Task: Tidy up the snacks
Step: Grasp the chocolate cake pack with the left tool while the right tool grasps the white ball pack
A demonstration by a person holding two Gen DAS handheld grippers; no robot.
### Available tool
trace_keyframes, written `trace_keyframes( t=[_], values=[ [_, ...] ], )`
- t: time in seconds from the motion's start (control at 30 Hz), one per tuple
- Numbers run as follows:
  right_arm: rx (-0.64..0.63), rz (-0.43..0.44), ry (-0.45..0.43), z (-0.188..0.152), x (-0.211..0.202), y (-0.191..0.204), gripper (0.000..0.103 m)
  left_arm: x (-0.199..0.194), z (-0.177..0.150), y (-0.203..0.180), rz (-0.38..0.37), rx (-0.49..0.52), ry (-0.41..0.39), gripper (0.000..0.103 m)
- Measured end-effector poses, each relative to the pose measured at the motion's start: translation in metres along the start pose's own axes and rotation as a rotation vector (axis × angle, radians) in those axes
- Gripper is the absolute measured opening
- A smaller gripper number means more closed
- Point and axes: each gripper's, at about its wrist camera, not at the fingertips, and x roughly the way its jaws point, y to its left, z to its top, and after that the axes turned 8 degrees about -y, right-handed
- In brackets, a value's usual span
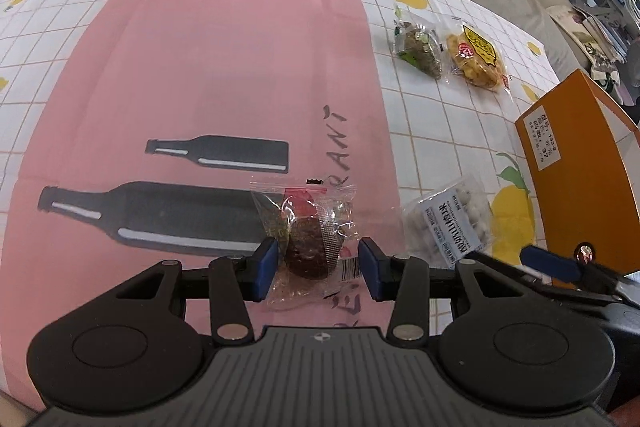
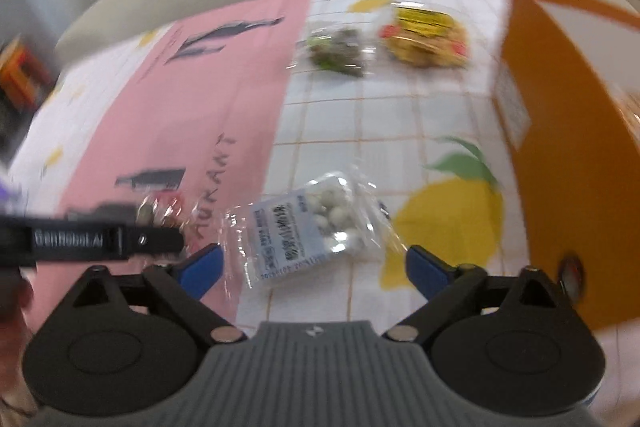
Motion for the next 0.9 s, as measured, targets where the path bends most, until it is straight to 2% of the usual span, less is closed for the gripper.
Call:
trace_keyframes(
  t=[0.17,0.27,0.4,0.7,0.8,0.9],
  values=[
    [0.021,-0.161,0.037,-0.004,0.008,-0.011,0.038,-0.004,0.001,0.003,0.024,-0.005,-0.021,0.049],
    [-0.016,-0.191,0.026,-0.003,0.012,-0.011,0.032,-0.004,0.003,0.008,0.019,-0.022,-0.026,0.049],
    [-0.082,-0.199,0.008,0.001,0.023,0.000,0.032,-0.002,0.005,0.013,0.016,-0.043,-0.032,0.049],
    [-0.190,-0.039,-0.029,0.012,0.043,0.035,0.032,-0.004,0.010,0.032,0.030,-0.092,-0.057,0.049],
    [-0.176,0.000,-0.024,0.016,0.048,0.043,0.032,-0.005,0.011,0.039,0.043,-0.106,-0.064,0.049],
    [-0.111,-0.037,-0.053,0.020,0.044,0.044,0.043,-0.007,0.012,0.044,0.050,-0.114,-0.075,0.049]
  ],
)
